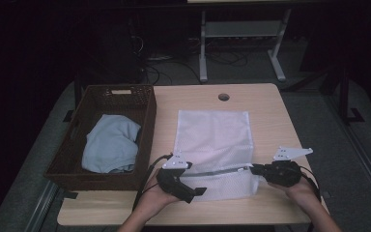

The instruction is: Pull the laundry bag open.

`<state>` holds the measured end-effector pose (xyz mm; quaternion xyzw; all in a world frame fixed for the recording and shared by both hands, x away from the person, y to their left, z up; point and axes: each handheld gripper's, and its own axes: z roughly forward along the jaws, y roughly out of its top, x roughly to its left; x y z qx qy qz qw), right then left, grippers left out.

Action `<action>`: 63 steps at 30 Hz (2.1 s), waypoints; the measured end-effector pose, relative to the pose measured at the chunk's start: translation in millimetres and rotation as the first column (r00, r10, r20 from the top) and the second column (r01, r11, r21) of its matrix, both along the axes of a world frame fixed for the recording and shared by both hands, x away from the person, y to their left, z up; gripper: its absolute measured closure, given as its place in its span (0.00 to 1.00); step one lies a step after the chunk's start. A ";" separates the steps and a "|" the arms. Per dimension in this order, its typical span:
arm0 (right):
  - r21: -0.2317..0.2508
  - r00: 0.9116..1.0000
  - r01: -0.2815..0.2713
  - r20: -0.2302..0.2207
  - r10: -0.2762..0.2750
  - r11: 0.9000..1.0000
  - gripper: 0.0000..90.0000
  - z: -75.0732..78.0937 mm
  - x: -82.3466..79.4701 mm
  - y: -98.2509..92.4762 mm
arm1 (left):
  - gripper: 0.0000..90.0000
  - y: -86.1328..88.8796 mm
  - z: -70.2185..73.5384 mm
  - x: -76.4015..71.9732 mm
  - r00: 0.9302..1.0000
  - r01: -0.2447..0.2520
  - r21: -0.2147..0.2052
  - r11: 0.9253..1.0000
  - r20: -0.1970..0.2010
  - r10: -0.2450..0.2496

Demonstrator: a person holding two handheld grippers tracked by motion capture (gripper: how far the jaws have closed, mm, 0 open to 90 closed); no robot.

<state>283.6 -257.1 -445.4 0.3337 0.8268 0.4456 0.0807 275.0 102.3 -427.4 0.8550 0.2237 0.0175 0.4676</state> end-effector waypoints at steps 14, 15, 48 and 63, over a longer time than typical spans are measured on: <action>0.003 1.000 -0.023 0.013 0.023 1.000 0.93 8.5 -0.1 16.2 | 0.20 -32.6 -5.5 7.7 0.999 0.040 -0.021 0.999 0.012 -0.039; 0.002 1.000 -0.026 0.013 0.026 1.000 0.92 9.0 0.2 17.1 | 0.20 -34.3 -5.9 8.1 0.999 0.043 -0.016 0.999 0.016 -0.043; 0.079 0.993 -0.122 0.012 0.121 0.989 0.93 9.2 -6.2 30.9 | 0.52 -67.9 -21.6 10.3 0.991 0.134 -0.023 0.991 -0.025 -0.135; 0.075 0.987 -0.163 0.023 0.162 0.984 0.93 11.1 -12.2 41.8 | 0.75 -66.6 -20.8 11.5 0.993 0.113 -0.066 0.991 -0.005 -0.114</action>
